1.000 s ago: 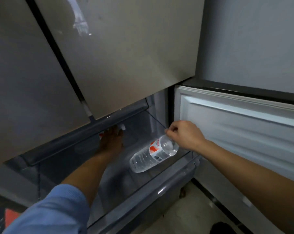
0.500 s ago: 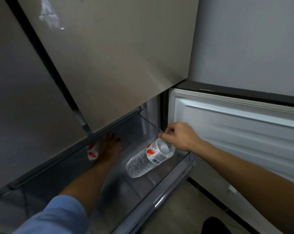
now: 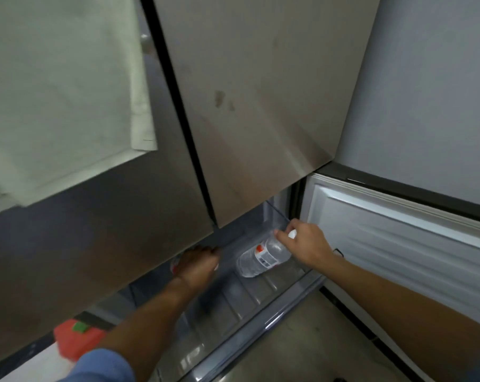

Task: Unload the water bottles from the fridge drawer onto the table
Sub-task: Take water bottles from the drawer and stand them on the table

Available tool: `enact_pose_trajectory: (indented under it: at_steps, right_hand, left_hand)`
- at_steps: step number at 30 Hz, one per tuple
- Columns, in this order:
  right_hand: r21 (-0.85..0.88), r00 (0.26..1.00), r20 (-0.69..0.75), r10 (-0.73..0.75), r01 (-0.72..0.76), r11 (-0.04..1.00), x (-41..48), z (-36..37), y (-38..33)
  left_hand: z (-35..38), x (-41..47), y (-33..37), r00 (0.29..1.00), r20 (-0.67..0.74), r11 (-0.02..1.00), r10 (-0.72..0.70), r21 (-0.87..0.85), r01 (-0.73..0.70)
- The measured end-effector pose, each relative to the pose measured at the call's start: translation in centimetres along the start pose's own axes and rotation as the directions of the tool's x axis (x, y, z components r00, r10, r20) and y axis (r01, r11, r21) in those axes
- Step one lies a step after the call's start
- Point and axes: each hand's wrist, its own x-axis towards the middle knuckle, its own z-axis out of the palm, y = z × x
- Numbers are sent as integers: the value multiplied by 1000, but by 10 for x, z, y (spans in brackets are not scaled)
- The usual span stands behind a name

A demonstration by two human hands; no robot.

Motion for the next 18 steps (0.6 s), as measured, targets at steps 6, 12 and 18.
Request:
enact_pose_trajectory:
  at_steps: [6,12,18]
  right_hand:
    - [-318,959,149,-240,276,907,-2,-6,-38]
    - [-331,889,163,-428,458,825,-12,-19,-65]
    - [-193,737,154,-658,676,711,-35,-51,-101]
  left_hand:
    - [-26,-58,-2,997,-67,998,-39,-54,36]
    - [-63,-118,0,922,-133,931,-363,-3,366]
    - [-95,-184,35,667,-257,715,-699,-254,651]
